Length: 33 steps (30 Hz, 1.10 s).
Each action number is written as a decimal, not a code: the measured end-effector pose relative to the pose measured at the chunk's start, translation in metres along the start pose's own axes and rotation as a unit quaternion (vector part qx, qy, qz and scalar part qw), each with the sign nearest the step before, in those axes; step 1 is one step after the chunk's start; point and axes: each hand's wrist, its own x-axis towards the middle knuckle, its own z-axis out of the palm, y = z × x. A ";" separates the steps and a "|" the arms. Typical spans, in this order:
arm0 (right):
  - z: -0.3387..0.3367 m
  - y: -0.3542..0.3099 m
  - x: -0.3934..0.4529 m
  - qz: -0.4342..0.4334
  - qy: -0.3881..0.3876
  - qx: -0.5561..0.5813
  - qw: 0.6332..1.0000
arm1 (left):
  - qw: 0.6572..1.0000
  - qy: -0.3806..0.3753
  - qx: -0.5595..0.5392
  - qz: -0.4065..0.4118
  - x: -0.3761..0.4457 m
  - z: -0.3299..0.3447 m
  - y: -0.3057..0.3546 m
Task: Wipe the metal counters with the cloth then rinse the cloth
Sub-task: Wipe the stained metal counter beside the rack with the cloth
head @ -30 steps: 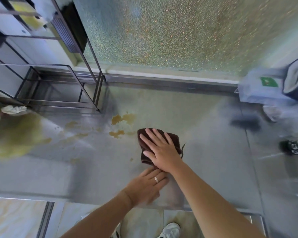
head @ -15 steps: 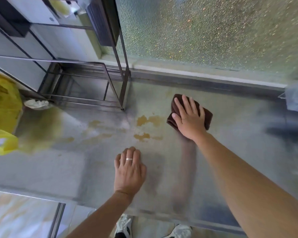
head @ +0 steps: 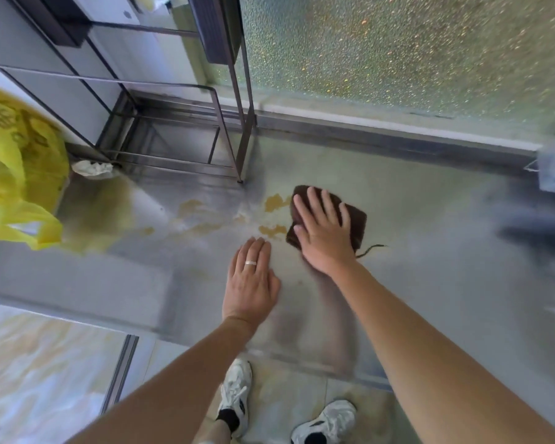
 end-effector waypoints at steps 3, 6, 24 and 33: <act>0.010 -0.024 -0.071 -0.033 0.003 0.002 0.999 | 0.999 -0.038 0.015 -0.013 -0.002 -0.006 0.002; 0.012 -0.037 -0.099 -0.012 -0.017 0.014 1.000 | 0.997 -0.070 0.027 -0.021 -0.002 -0.009 0.003; -0.004 -0.005 0.133 0.033 -0.011 0.028 0.999 | 1.000 0.017 0.007 -0.004 -0.001 0.007 -0.005; -0.007 0.052 0.079 0.227 0.106 0.047 0.967 | 1.000 0.025 0.015 0.008 -0.004 0.010 -0.006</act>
